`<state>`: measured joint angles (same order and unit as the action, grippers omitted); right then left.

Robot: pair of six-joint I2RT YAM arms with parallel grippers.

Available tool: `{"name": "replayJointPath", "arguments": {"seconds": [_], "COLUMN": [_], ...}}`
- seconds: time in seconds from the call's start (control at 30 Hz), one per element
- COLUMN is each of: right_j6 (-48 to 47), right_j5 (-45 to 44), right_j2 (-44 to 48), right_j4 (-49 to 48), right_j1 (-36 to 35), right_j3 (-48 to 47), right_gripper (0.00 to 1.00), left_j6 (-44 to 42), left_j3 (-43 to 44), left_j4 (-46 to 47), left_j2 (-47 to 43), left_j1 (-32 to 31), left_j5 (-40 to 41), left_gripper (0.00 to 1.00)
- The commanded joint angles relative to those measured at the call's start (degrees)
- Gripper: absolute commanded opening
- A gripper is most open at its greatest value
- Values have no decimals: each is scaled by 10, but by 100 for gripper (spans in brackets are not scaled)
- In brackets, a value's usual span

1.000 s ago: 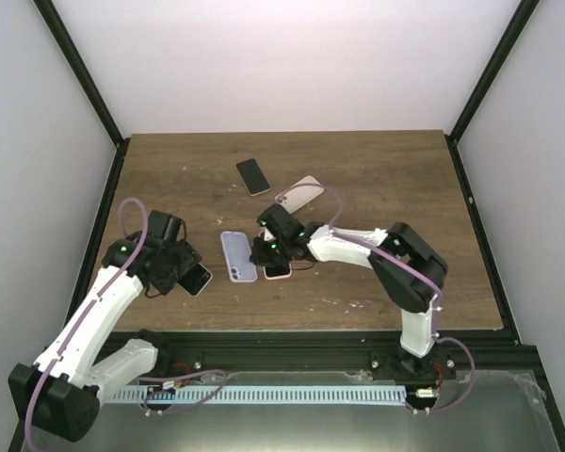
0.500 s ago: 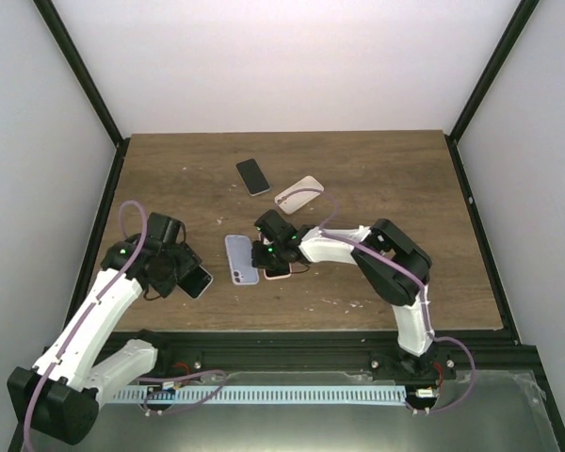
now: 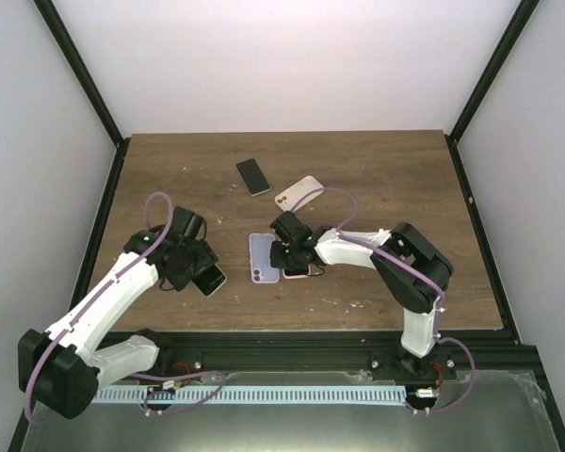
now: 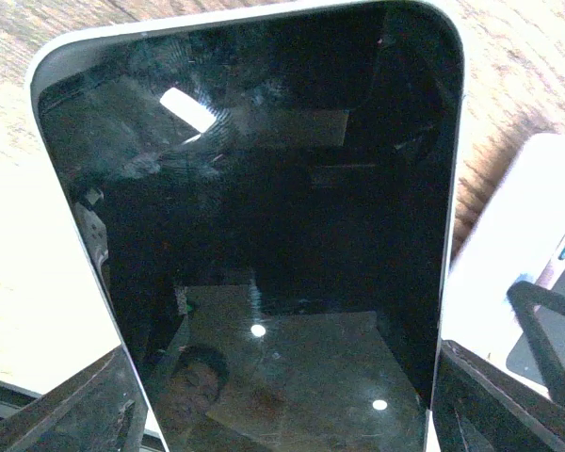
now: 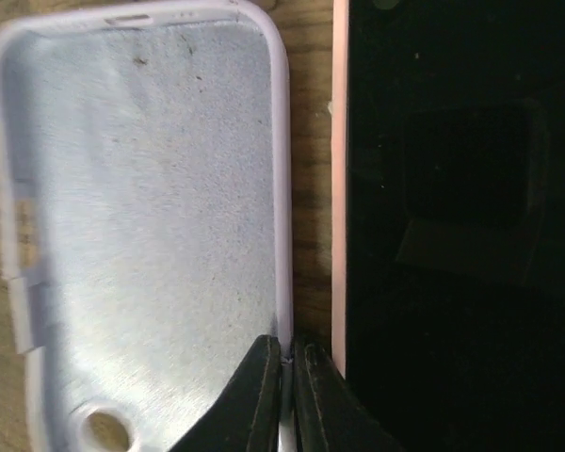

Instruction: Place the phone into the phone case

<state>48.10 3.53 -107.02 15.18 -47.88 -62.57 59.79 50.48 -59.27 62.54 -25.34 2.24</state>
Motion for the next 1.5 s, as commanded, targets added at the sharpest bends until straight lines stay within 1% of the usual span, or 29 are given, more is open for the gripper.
{"name": "replayJointPath", "arguments": {"seconds": [0.0,0.1,0.2,0.3,0.37,0.47,0.57,0.7,0.73,0.8,0.83,0.87,1.0,1.17,1.3,1.47], "right_j6": [-19,-8,-4,-14,-29,-45,-48,-39,-37,-30,-29,-27,-24,-16,-10,-10], "right_j5": [42,76,101,119,116,87,62,33,27,9,1,-8,-40,-69,-85,-92], "right_j2": [15,-2,-10,9,34,76,132,202,219,252,268,282,340,414,467,496], "right_j4": [-4,-12,-18,-31,-41,-33,-38,-49,-52,-50,-48,-44,-21,-8,-8,-2], "right_j1": [-8,-20,-27,-27,-27,-22,-14,-4,-2,2,2,3,9,19,28,34], "right_j3": [10,5,1,6,16,35,72,127,143,163,169,175,193,224,245,250], "right_gripper": [8,8,9,11,14,21,28,45,51,77,95,99,100,100,100,100], "left_j6": [-1,-9,-9,-17,-30,-55,-68,-93,-101,-118,-129,-141,-201,-235,-243,-247], "left_j3": [10,13,12,13,22,45,60,69,71,78,83,87,90,105,128,142], "left_j4": [42,50,59,78,87,90,88,109,116,124,126,128,144,153,145,151], "left_j2": [-3,11,29,42,54,80,108,135,143,166,178,189,208,228,254,285], "left_j1": [-8,-27,-37,-45,-60,-79,-91,-121,-126,-131,-131,-131,-132,-133,-139,-152], "left_j5": [-10,-1,-10,-13,3,25,21,23,20,6,-2,-11,-44,-54,-50,-42], "left_gripper": [49,48,49,49,49,49,49,49,49,50,50,49,46,46,46,46]}}
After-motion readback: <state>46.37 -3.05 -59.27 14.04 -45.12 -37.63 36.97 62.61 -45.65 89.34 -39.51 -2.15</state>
